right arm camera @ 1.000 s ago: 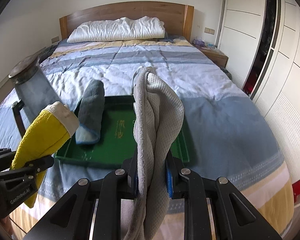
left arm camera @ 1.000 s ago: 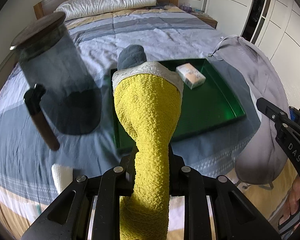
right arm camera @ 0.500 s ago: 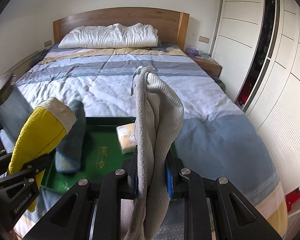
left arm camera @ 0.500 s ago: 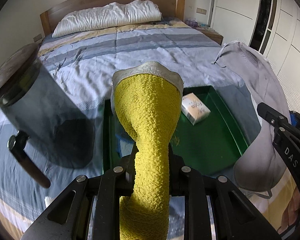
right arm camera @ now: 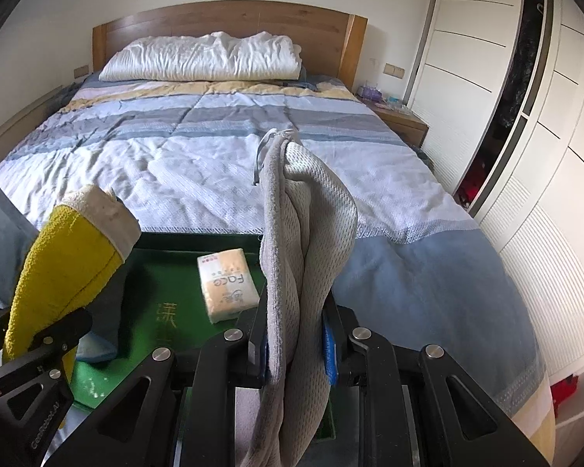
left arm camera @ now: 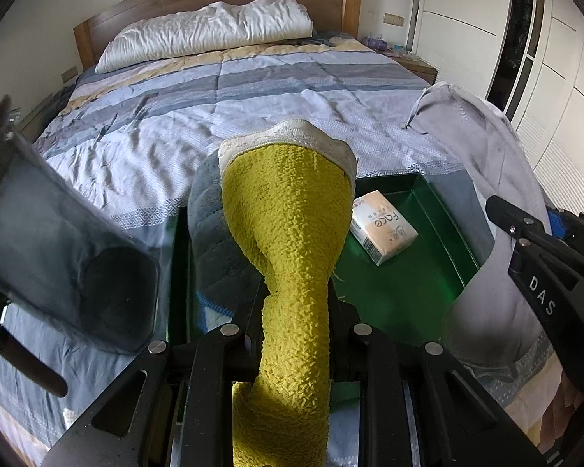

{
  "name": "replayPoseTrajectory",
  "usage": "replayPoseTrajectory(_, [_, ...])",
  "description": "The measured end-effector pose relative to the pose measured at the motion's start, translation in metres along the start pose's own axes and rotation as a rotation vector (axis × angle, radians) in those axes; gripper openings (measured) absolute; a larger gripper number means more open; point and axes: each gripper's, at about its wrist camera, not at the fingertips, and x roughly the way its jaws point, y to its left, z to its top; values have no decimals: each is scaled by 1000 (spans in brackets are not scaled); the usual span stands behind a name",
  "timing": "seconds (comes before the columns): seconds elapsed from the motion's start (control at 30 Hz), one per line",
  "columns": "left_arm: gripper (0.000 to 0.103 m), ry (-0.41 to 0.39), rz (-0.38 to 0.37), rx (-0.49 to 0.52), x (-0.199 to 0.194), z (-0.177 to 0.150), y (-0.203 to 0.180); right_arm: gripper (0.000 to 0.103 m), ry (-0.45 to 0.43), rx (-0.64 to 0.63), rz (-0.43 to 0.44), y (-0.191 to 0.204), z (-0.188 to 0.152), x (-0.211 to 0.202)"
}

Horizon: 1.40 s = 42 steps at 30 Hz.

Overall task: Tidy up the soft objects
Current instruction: 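Lower the yellow towel into the tray while the right tool holds the grey cloth above it, then open both grippers to release the yellow towel and grey cloth into the tray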

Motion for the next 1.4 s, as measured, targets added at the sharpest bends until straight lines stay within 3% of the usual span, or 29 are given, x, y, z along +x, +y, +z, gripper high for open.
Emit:
replayPoseTrajectory(0.3, [19, 29, 10, 3, 29, 9, -9, 20, 53, -15, -18, 0, 4, 40])
replayPoseTrajectory(0.43, [26, 57, 14, -6, 43, 9, -13, 21, 78, -18, -25, 2, 6, 58])
replayPoseTrajectory(0.6, [70, 83, 27, -25, 54, 9, -15, 29, 107, -31, -30, 3, 5, 73])
replayPoseTrajectory(0.7, [86, 81, 32, -31, 55, 10, -15, 43, 107, -31, -25, 2, 5, 78])
replayPoseTrajectory(0.87, [99, 90, 33, -56, 58, 12, -10, 61, 97, -10, -42, -4, 8, 80])
replayPoseTrajectory(1.13, [101, 50, 54, -37, 47, 16, -14, 65, 62, 15, -57, -9, 7, 63])
replayPoseTrajectory(1.4, [101, -19, 203, 20, 30, 19, -21, 71, 15, 29, -54, -12, 12, 31])
